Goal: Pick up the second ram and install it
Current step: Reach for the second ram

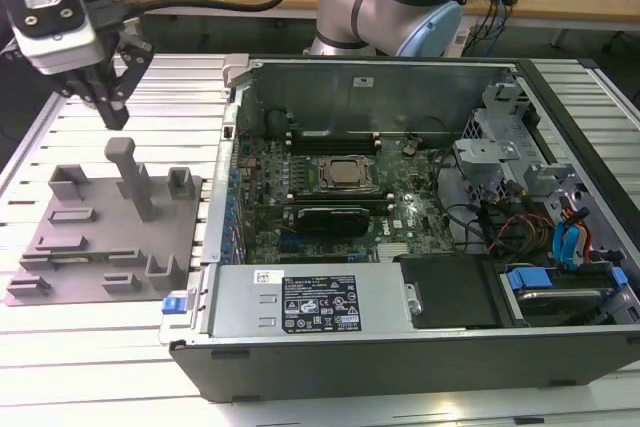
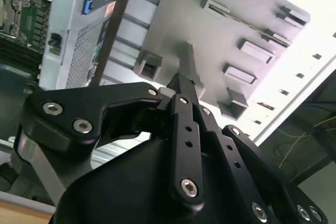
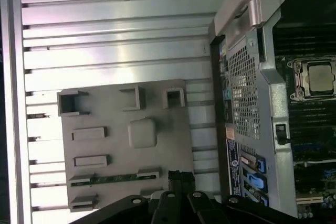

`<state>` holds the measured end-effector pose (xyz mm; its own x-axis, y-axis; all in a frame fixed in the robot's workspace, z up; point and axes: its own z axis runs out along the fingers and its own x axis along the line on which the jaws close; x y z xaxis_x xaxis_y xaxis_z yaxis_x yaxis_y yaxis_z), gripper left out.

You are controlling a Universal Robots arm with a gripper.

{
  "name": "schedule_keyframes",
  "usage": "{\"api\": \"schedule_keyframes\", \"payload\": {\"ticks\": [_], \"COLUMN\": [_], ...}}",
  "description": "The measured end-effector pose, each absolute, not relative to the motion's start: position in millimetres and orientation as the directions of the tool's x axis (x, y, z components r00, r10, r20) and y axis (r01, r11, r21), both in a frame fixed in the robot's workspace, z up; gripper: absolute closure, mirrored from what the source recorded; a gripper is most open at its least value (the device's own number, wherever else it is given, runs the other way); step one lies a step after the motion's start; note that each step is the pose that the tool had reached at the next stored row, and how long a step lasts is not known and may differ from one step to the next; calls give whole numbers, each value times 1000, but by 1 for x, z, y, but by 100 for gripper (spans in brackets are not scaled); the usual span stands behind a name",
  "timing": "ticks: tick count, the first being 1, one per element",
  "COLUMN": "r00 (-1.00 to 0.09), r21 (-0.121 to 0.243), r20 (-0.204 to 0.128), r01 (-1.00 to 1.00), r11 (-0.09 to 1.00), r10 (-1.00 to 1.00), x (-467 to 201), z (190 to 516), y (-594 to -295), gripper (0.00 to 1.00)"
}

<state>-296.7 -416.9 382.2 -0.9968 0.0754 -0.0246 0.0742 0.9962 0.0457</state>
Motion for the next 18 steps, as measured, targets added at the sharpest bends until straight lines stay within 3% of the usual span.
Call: {"api": "schedule_keyframes", "payload": {"ticks": [18], "r00": [-997], "r21": [46], "r20": [-25], "r01": [74], "r11": [996], "r10": [75], "x": [-374], "z": [334], "y": [-433], "gripper": [92]}}
